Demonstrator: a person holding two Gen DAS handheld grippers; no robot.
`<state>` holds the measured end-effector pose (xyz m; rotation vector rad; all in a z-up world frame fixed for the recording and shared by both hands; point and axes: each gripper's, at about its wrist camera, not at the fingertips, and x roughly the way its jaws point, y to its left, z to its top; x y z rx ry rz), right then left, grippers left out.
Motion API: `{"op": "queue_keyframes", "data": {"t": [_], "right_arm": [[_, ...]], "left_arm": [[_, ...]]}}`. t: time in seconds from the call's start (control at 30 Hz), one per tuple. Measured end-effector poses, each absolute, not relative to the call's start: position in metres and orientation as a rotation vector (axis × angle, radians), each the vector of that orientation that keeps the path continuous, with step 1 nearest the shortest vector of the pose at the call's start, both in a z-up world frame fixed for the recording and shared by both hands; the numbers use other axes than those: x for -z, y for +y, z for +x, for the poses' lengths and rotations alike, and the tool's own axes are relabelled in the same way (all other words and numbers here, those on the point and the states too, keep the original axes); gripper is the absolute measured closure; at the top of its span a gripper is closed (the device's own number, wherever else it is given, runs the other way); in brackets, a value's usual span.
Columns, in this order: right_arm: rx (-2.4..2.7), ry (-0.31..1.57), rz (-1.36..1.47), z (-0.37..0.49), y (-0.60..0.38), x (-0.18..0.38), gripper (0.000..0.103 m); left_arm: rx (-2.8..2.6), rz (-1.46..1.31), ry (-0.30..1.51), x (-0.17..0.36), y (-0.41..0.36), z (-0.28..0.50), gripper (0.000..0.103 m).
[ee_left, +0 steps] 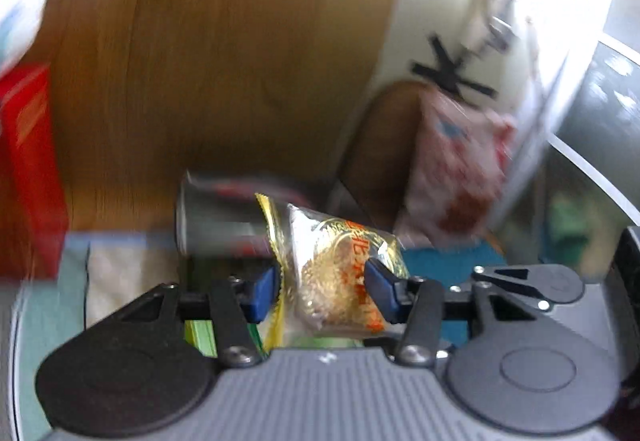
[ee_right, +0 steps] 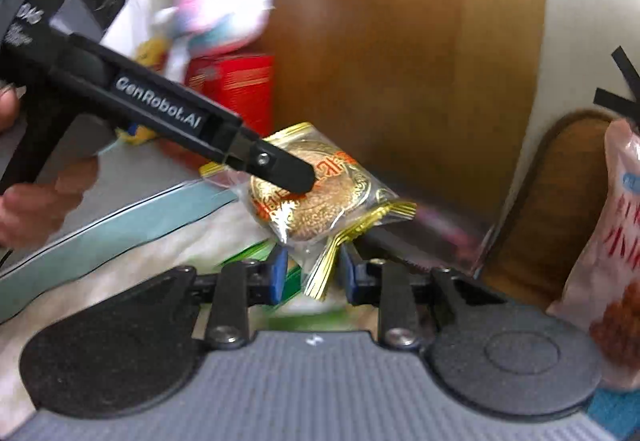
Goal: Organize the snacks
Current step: 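Grasp the mooncake bag with the left tool and release it into the tin box, then grasp the yellow peanut bag with the left tool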
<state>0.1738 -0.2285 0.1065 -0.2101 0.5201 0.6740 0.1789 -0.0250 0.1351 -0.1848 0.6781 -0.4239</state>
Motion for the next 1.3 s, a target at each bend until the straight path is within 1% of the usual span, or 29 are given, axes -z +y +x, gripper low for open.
{"op": "queue_keyframes", "data": {"t": [0.07,0.1,0.13,0.23,0.33,0.4,0.53,0.57,0.6,0.67,0.7,0.83,0.93,1.03,1.1,1.17,1.23,1.27,1.3], "right_arm": [[-0.621,0.545,-0.203,0.204,-0.228,-0.099,0.067],[-0.578,0.541,-0.228,0.214,-0.228,-0.095,0.064],[-0.546,0.545,-0.239,0.220,-0.231,-0.093,0.064],[-0.548,0.531,-0.165,0.205,-0.262,-0.098,0.064],[-0.595,0.524,-0.187,0.165,-0.287,-0.092,0.064],[-0.619,0.558,-0.228,0.153,-0.291,-0.080,0.064],[-0.609,0.599,-0.359,0.157,-0.276,-0.048,0.065],[-0.602,0.605,-0.378,0.165,-0.271,-0.044,0.069],[-0.597,0.606,-0.396,0.171,-0.265,-0.041,0.085],[-0.590,0.611,-0.390,0.169,-0.263,-0.044,0.088],[-0.598,0.617,-0.355,0.164,-0.265,-0.052,0.092],[-0.741,0.613,-0.134,0.123,-0.279,-0.100,0.091],[-0.914,0.697,0.079,0.095,-0.288,-0.116,0.091],[-1.012,0.877,0.245,0.079,-0.285,-0.089,0.091],[-0.995,0.968,0.270,0.073,-0.280,-0.062,0.091],[-0.929,0.994,0.225,0.067,-0.277,-0.041,0.091],[-0.834,0.940,0.169,0.063,-0.277,-0.032,0.080],[-0.778,0.903,0.112,0.059,-0.275,-0.033,0.077],[-0.741,0.863,0.058,0.053,-0.275,-0.035,0.071]], "left_arm": [[0.401,-0.197,0.682,-0.132,-0.027,0.212,0.054],[0.383,-0.195,0.686,-0.128,-0.029,0.225,0.046],[0.358,-0.191,0.691,-0.123,-0.033,0.240,0.042],[0.277,-0.175,0.702,-0.112,-0.034,0.255,0.042],[0.331,-0.295,0.633,-0.112,-0.010,0.224,0.042],[0.387,-0.355,0.617,-0.109,0.002,0.200,0.039],[0.425,-0.402,0.669,-0.089,0.000,0.166,0.038],[0.426,-0.410,0.687,-0.085,-0.002,0.162,0.038],[0.426,-0.416,0.704,-0.081,-0.004,0.156,0.038],[0.415,-0.421,0.717,-0.078,-0.002,0.147,0.038],[0.405,-0.427,0.722,-0.076,0.002,0.140,0.038],[0.382,-0.469,0.687,-0.081,0.030,0.104,0.038],[0.381,-0.504,0.657,-0.086,0.044,0.078,0.037],[0.414,-0.537,0.672,-0.079,0.045,0.060,0.037],[0.438,-0.542,0.697,-0.070,0.047,0.049,0.037],[0.448,-0.535,0.725,-0.060,0.046,0.041,0.037],[0.453,-0.538,0.765,-0.050,0.041,0.035,0.037],[0.464,-0.535,0.781,-0.046,0.043,0.033,0.037],[0.465,-0.530,0.796,-0.043,0.039,0.031,0.037]]}}
